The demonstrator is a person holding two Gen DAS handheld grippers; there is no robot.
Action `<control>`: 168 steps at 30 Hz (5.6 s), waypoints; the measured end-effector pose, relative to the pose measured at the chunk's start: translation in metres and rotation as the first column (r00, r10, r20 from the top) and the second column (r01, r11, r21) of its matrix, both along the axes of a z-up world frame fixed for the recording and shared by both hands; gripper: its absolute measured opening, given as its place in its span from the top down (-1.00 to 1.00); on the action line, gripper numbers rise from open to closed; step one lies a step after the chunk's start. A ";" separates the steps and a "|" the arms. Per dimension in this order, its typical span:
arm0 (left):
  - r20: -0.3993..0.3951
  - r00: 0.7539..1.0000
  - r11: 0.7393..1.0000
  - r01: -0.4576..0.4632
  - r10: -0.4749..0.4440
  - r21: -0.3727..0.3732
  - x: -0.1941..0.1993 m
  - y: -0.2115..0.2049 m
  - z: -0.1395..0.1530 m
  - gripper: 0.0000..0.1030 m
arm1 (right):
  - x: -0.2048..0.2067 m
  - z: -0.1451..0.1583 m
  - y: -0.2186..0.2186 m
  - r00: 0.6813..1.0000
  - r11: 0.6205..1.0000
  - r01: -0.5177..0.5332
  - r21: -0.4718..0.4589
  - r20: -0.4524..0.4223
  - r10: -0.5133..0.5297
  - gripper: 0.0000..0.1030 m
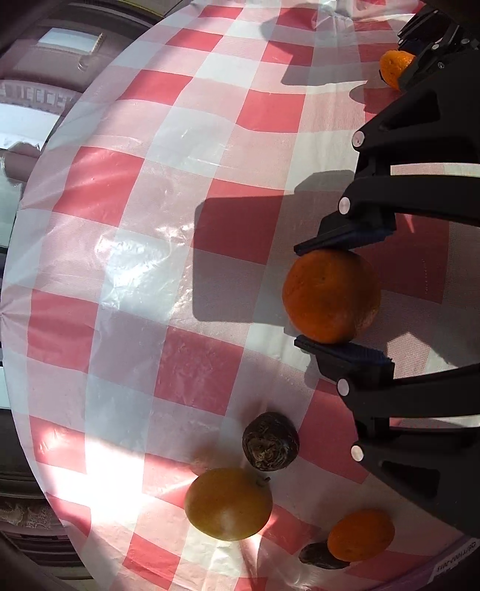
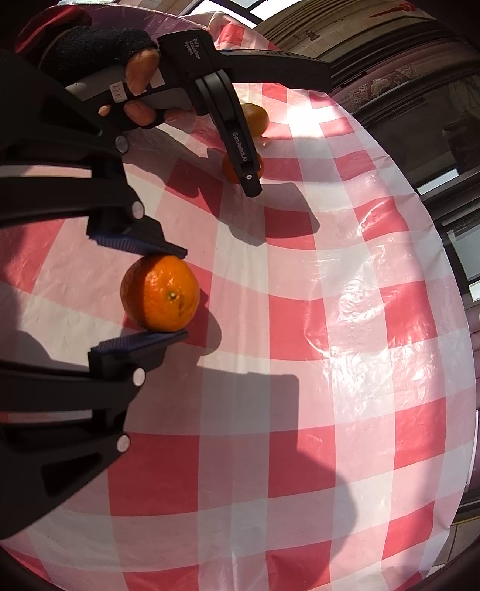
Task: Organize fruits
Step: 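Grasp an orange with the right tool while the left tool grasps another orange, then carry both held oranges over the white box with both tools, then open both tools to drop the oranges into the box, then move both tools back toward the remaining fruits on the table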
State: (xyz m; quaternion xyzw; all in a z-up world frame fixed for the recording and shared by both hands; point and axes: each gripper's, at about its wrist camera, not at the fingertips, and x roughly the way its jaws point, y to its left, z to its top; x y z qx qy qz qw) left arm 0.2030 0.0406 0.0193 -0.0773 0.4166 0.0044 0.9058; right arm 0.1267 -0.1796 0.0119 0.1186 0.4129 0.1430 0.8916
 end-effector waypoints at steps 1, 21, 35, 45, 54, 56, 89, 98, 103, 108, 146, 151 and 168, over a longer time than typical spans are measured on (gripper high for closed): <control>0.004 1.000 1.000 0.013 -0.013 0.000 -0.006 -0.002 0.001 0.20 | 0.001 0.000 -0.001 1.000 1.000 0.007 0.005 -0.002 -0.007 0.26; 0.052 0.994 0.994 0.101 -0.099 -0.038 -0.109 -0.026 0.005 0.20 | 0.006 -0.003 -0.003 1.000 1.000 0.016 0.026 -0.015 -0.015 0.26; 0.066 0.992 0.993 0.112 -0.109 -0.035 -0.171 -0.007 0.018 0.20 | -0.011 0.001 0.004 1.000 1.000 -0.011 0.012 -0.014 0.011 0.26; 0.094 0.986 0.990 0.135 -0.137 0.025 -0.221 -0.004 0.033 0.20 | -0.074 0.007 0.036 0.995 0.995 -0.100 0.012 -0.024 0.100 0.26; 0.162 0.980 0.994 0.110 -0.113 0.025 -0.254 0.011 0.062 0.20 | -0.108 0.020 0.055 0.987 0.988 -0.155 0.011 -0.042 0.155 0.26; 0.188 0.977 0.994 0.103 -0.105 0.020 -0.261 0.015 0.072 0.20 | -0.112 0.026 0.058 0.986 0.986 -0.162 0.034 -0.033 0.163 0.26; 0.326 0.927 0.982 -0.190 0.187 -0.023 -0.362 0.168 0.160 0.19 | -0.176 0.147 0.210 0.807 0.834 -0.552 0.008 0.256 0.532 0.26; 0.168 0.954 0.967 -0.255 0.249 0.017 -0.366 0.224 0.134 0.19 | -0.196 0.156 0.271 0.717 0.752 -0.657 -0.051 0.265 0.645 0.26; 0.048 0.967 0.964 -0.253 0.250 0.087 -0.363 0.243 0.114 0.19 | -0.209 0.152 0.308 0.663 0.703 -0.700 -0.126 0.254 0.705 0.26; -0.059 0.981 0.970 -0.169 0.182 0.177 -0.353 0.245 0.097 0.19 | -0.212 0.140 0.340 0.639 0.662 -0.710 -0.239 0.173 0.749 0.26; -0.152 0.947 0.938 -0.241 0.284 0.248 -0.318 0.249 0.104 -0.63 | -0.184 0.061 0.385 0.542 0.266 -0.733 -0.626 -0.301 0.785 -0.53; 0.293 0.903 0.873 -0.397 0.315 0.285 -0.352 0.193 0.192 -0.71 | -0.177 0.124 0.339 0.572 0.502 -0.720 -0.479 0.000 0.820 -0.53; 0.118 0.912 0.898 0.353 -0.394 0.264 -0.269 -0.042 0.047 -0.72 | 0.022 0.049 0.167 0.921 0.919 -0.385 -0.084 0.023 0.388 -0.68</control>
